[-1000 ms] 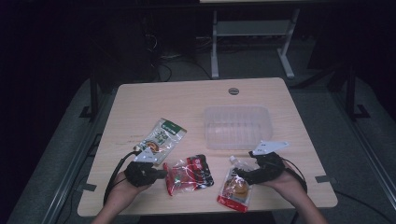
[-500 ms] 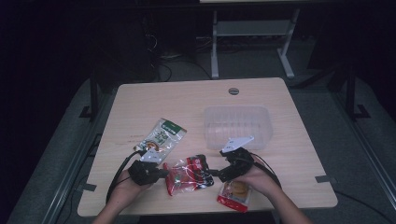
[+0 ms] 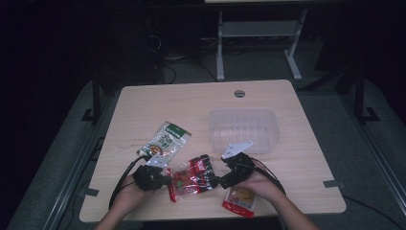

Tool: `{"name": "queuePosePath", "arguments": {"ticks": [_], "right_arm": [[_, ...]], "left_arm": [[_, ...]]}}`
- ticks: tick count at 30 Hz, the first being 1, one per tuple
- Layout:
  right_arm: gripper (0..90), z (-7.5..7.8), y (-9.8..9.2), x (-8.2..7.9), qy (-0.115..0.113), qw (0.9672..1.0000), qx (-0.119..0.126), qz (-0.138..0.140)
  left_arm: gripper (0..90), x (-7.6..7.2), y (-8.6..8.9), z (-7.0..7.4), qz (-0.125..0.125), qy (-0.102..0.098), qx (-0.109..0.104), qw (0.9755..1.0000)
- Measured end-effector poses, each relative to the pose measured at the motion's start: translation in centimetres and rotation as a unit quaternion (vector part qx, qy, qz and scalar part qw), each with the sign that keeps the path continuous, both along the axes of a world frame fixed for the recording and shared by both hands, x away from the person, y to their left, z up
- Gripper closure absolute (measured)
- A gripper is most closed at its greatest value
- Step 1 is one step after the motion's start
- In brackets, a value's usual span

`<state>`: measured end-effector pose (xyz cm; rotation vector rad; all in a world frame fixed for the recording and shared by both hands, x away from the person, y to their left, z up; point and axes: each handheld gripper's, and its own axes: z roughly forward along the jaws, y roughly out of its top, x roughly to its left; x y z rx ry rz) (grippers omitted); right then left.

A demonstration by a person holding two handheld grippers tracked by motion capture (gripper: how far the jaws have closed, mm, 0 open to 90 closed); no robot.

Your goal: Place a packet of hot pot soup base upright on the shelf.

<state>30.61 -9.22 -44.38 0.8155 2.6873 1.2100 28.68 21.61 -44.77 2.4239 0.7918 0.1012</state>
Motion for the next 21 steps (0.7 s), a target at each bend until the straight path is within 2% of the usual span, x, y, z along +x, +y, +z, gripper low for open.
{"name": "queuePosePath", "arguments": {"ticks": [4,6,8,10,11,16,17,21], "right_arm": [[14.9,0.2,0.0,0.0,0.006,0.9999,0.008,0.005],[15.0,0.3,0.1,0.0,0.013,0.9997,0.02,0.008],[15.0,0.2,0.1,0.0,0.017,0.9996,0.022,0.007],[15.0,0.1,0.3,0.2,0.031,0.9991,0.026,0.012],[15.0,0.1,0.3,0.2,0.031,0.9991,0.026,0.012],[19.1,0.0,1.0,0.8,0.048,0.9976,0.045,0.022],[19.1,0.0,1.6,1.1,0.058,0.9972,0.039,0.027],[19.9,-0.2,2.3,1.4,0.064,0.9967,0.039,0.031]], "left_arm": [[89.8,0.1,0.2,-0.1,0.0,0.005,0.01,0.9999],[89.8,0.1,0.1,-0.2,0.005,0.007,0.002,1.0],[89.8,0.2,0.2,-0.2,0.003,0.007,0.003,1.0],[89.8,0.2,0.2,-0.2,0.003,0.007,0.002,1.0],[89.8,0.2,0.1,-0.3,0.008,0.008,-0.003,0.9999],[89.9,0.2,0.2,-0.2,0.007,0.007,0.0,1.0],[89.9,0.2,0.2,-0.2,0.006,0.007,0.001,1.0],[89.9,0.3,0.4,-0.2,0.001,0.01,0.006,0.9999]]}}
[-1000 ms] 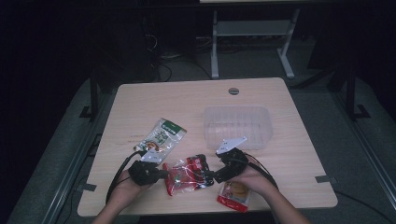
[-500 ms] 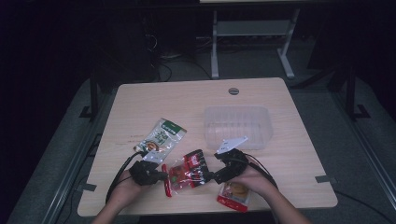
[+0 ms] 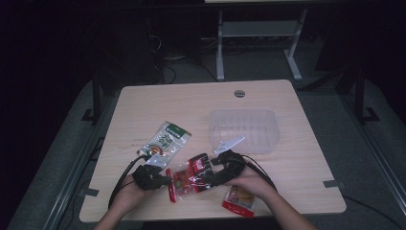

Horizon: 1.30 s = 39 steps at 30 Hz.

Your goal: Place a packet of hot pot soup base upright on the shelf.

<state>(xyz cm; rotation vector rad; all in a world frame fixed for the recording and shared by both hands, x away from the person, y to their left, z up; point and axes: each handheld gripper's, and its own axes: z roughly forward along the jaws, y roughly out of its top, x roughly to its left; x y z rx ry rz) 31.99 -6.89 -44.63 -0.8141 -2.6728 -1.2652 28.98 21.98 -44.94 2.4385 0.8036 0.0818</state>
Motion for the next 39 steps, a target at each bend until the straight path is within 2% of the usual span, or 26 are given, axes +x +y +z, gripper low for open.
{"name": "queuePosePath", "arguments": {"ticks": [2,6,8,9,10,11,12,13,14,15,16,19,22,25,32,39], "right_arm": [[21.2,-0.3,0.5,0.2,0.001,1.0,-0.002,0.003],[23.4,-0.5,0.6,0.1,0.007,0.9999,-0.004,0.009],[27.2,-0.5,0.6,0.1,0.017,0.9998,0.007,0.009],[32.7,-0.5,0.6,0.1,0.021,0.9996,0.013,0.014],[32.7,-0.5,0.6,0.1,0.021,0.9996,0.013,0.014],[39.8,-0.4,0.7,-0.1,0.017,0.9996,0.016,0.016],[39.8,-0.4,0.7,-0.1,0.017,0.9996,0.016,0.016],[49.2,-0.2,0.7,0.0,0.011,0.9996,0.021,0.016],[49.2,-0.2,0.7,0.0,0.011,0.9996,0.021,0.016],[56.9,0.1,0.6,0.5,0.018,0.999,0.037,0.018],[56.9,0.1,0.6,0.5,0.018,0.999,0.037,0.018],[68.1,0.4,0.7,0.9,0.018,0.9985,0.046,0.025],[75.0,0.5,0.8,1.0,0.019,0.9976,0.058,0.034],[83.7,0.4,0.8,1.0,0.012,0.9969,0.056,0.055],[88.4,0.5,1.0,0.7,0.006,0.9956,0.061,0.071],[90.0,0.7,1.0,0.5,0.007,0.9927,0.077,0.093]], "left_arm": [[89.9,0.0,0.0,-0.1,0.006,0.002,-0.009,0.9999],[89.9,0.0,0.0,-0.1,0.005,0.003,-0.009,0.9999],[89.9,0.0,0.0,-0.1,0.008,0.006,-0.011,0.9999],[89.9,0.1,0.0,-0.1,0.006,0.006,-0.009,0.9999],[89.9,0.1,0.0,-0.1,0.006,0.006,-0.009,0.9999],[89.9,0.0,0.0,-0.1,0.008,0.005,-0.011,0.9999],[89.9,0.1,0.0,-0.1,0.007,0.005,-0.011,0.9999],[89.9,0.1,0.1,-0.1,0.003,0.006,-0.007,1.0],[89.9,0.1,0.1,-0.1,0.004,0.005,-0.008,0.9999],[89.9,0.1,0.1,-0.1,0.005,0.007,-0.01,0.9999],[89.9,0.1,0.1,-0.1,0.005,0.006,-0.011,0.9999],[89.9,0.1,0.1,-0.1,0.007,0.006,-0.015,0.9999],[89.9,0.2,0.2,-0.2,0.006,0.008,-0.017,0.9998],[90.0,0.2,0.1,-0.1,0.005,0.007,-0.014,0.9999],[89.9,0.2,0.1,-0.1,0.006,0.008,-0.016,0.9998],[90.0,0.3,0.1,-0.1,0.004,0.01,-0.016,0.9998]]}}
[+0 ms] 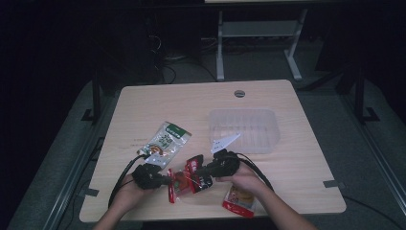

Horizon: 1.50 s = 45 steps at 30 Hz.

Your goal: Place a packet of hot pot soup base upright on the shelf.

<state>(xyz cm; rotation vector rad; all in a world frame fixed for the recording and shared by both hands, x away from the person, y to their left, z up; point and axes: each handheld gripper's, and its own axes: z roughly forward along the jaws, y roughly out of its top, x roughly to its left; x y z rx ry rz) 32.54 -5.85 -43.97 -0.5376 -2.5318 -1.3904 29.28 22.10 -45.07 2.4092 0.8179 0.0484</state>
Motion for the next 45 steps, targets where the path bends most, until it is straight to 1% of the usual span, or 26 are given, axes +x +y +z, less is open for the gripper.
{"name": "queuePosePath", "arguments": {"ticks": [3,4,6,8,10,12,13,14,15,16,17,18,19,20,24,25,26,27,28,29,31,32,34,40,42,45], "right_arm": [[90.0,0.1,-0.1,0.0,0.014,0.9997,0.021,0.005],[90.0,0.3,0.0,-0.2,0.016,0.9993,0.033,0.011],[90.0,0.5,0.0,-0.3,0.011,0.9993,0.033,0.016],[90.0,0.6,0.1,-0.4,0.008,0.9991,0.038,0.018],[90.0,0.9,0.1,-0.5,0.008,0.9986,0.047,0.023],[90.0,1.3,0.0,-0.6,0.008,0.998,0.058,0.024],[90.0,1.6,-0.1,-0.7,0.008,0.9976,0.064,0.025],[90.0,2.1,-0.2,-0.9,0.0,0.997,0.073,0.026],[90.0,2.1,-0.2,-0.9,0.0,0.997,0.073,0.026],[90.0,2.4,-0.2,-1.0,-0.001,0.9969,0.075,0.025],[90.0,2.8,-0.3,-1.2,-0.005,0.9965,0.08,0.025],[90.0,2.9,-0.3,-1.2,-0.008,0.9959,0.086,0.027],[90.0,2.9,-0.3,-1.2,-0.008,0.9959,0.086,0.027],[90.0,3.1,-0.3,-1.3,-0.005,0.9954,0.091,0.028],[90.0,3.4,-0.3,-1.5,-0.006,0.9944,0.1,0.032],[90.0,3.5,-0.2,-1.6,-0.011,0.994,0.104,0.033],[90.0,3.6,-0.3,-1.6,-0.015,0.994,0.103,0.032],[90.0,3.7,-0.4,-1.6,-0.019,0.9944,0.099,0.031],[90.0,4.0,-0.8,-1.6,-0.018,0.9946,0.099,0.025],[90.0,4.0,-0.8,-1.6,-0.018,0.9946,0.099,0.025],[90.0,4.3,-1.3,-1.5,-0.018,0.9944,0.103,0.016],[90.0,4.7,-1.9,-1.4,-0.022,0.9934,0.112,0.008],[90.0,5.0,-2.3,-1.3,-0.025,0.993,0.115,0.004],[90.0,5.6,-3.2,-1.2,-0.032,0.9917,0.124,-0.008],[90.0,5.8,-3.7,-1.2,-0.038,0.9913,0.125,-0.015],[90.0,6.0,-4.1,-1.2,-0.037,0.9911,0.126,-0.021]], "left_arm": [[89.9,0.0,-0.1,0.0,-0.002,-0.007,0.005,1.0],[89.9,0.1,-0.2,0.0,0.001,-0.006,0.001,1.0],[89.9,0.2,-0.3,0.0,-0.003,-0.001,0.0,1.0],[89.9,0.2,-0.3,0.0,-0.007,-0.003,0.001,1.0],[89.9,0.1,-0.6,0.1,0.001,-0.008,-0.016,0.9998],[89.9,0.1,-0.7,0.5,-0.001,-0.02,-0.024,0.9995],[89.9,0.1,-0.7,0.7,0.0,-0.025,-0.035,0.9991],[89.9,0.0,-0.7,1.1,-0.002,-0.034,-0.064,0.9974],[89.9,0.0,-0.7,1.1,-0.002,-0.034,-0.064,0.9974],[89.9,-0.1,-0.8,1.3,-0.002,-0.038,-0.084,0.9957],[89.9,-0.2,-1.2,1.8,-0.011,-0.047,-0.101,0.9937],[89.9,-0.3,-1.4,2.0,-0.018,-0.056,-0.098,0.9934],[89.9,-0.3,-1.4,2.0,-0.018,-0.056,-0.098,0.9934],[89.9,-0.5,-1.9,2.2,-0.026,-0.066,-0.097,0.9927],[89.8,-0.6,-2.4,2.4,-0.038,-0.074,-0.102,0.9913],[89.9,-0.7,-2.4,2.5,-0.039,-0.077,-0.101,0.9911],[89.8,-0.7,-2.3,2.6,-0.039,-0.079,-0.099,0.9911],[89.8,-0.7,-2.2,2.6,-0.037,-0.079,-0.104,0.9908],[89.8,-0.7,-1.8,2.8,-0.034,-0.079,-0.111,0.9901],[89.8,-0.7,-1.8,2.8,-0.034,-0.079,-0.111,0.9901],[89.7,-0.7,-1.5,3.0,-0.025,-0.081,-0.122,0.989],[89.7,-0.7,-1.3,3.1,-0.027,-0.084,-0.121,0.9888],[89.2,-0.9,-1.1,3.2,-0.023,-0.083,-0.124,0.9885],[88.2,-1.0,-0.9,3.3,-0.026,-0.084,-0.122,0.9886],[86.9,-1.1,-0.8,3.2,-0.025,-0.084,-0.117,0.9894],[84.8,-1.1,-0.6,3.2,-0.025,-0.082,-0.11,0.9902]]}}
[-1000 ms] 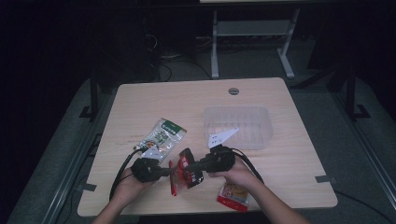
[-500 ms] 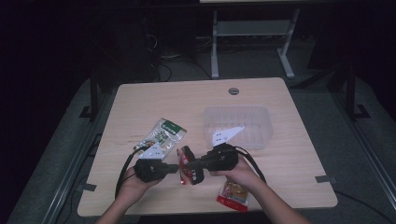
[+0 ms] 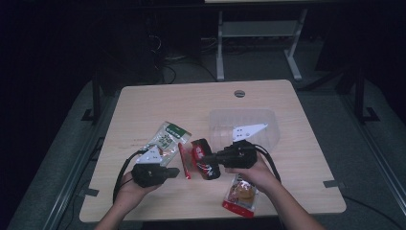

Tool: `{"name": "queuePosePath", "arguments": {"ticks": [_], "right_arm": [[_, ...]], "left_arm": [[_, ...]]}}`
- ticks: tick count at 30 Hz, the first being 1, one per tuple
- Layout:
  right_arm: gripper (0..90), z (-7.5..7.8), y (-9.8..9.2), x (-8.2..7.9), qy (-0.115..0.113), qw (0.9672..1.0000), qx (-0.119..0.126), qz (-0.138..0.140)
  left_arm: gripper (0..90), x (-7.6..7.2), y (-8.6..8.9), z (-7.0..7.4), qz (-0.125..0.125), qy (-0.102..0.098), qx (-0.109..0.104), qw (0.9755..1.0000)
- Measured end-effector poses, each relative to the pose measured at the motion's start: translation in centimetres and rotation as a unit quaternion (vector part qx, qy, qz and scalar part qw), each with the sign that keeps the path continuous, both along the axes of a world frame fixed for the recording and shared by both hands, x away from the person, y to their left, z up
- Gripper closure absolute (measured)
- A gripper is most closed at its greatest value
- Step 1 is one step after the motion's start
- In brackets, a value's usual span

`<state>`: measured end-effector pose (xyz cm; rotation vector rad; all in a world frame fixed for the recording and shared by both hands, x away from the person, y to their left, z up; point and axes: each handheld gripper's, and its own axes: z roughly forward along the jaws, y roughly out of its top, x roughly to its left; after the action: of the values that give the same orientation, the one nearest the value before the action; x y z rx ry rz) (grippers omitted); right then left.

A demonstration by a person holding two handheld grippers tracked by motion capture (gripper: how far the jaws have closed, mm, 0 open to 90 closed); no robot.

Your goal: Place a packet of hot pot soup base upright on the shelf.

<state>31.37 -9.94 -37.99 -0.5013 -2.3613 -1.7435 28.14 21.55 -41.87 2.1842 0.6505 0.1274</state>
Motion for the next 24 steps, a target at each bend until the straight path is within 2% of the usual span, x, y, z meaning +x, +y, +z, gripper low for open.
{"name": "queuePosePath", "arguments": {"ticks": [2,4,7,12,16,17,18,20,24], "right_arm": [[90.0,0.3,-0.5,0.0,0.001,1.0,-0.003,-0.008],[90.0,0.4,-0.9,0.1,0.001,0.9999,-0.004,-0.012],[90.0,0.5,-1.2,0.2,-0.001,0.9999,-0.002,-0.016],[90.0,1.0,-2.4,0.3,-0.004,0.9995,0.008,-0.03],[90.0,1.6,-3.3,0.4,-0.007,0.999,0.013,-0.042],[90.0,1.7,-3.6,0.4,-0.009,0.9988,0.014,-0.045],[90.0,2.0,-4.1,0.6,-0.01,0.9986,0.016,-0.051],[90.0,2.1,-4.3,0.6,-0.012,0.9984,0.016,-0.054],[90.0,2.5,-5.3,0.7,-0.015,0.9977,0.015,-0.064]], "left_arm": [[80.0,-0.1,0.3,-0.2,0.001,0.008,0.006,1.0],[76.9,-0.1,0.5,-0.3,-0.001,0.007,0.012,0.9999],[74.9,-0.1,0.8,-0.5,0.001,0.014,0.02,0.9997],[72.3,0.3,1.1,-0.8,-0.001,0.013,0.035,0.9993],[69.0,0.4,1.0,-1.2,0.002,0.025,0.039,0.9989],[68.1,0.5,1.1,-1.3,0.0,0.022,0.042,0.9989],[66.1,0.5,1.0,-1.4,0.002,0.029,0.044,0.9986],[65.4,0.6,1.0,-1.5,-0.003,0.027,0.054,0.9982],[63.6,0.6,1.0,-1.5,-0.002,0.03,0.056,0.998]]}}
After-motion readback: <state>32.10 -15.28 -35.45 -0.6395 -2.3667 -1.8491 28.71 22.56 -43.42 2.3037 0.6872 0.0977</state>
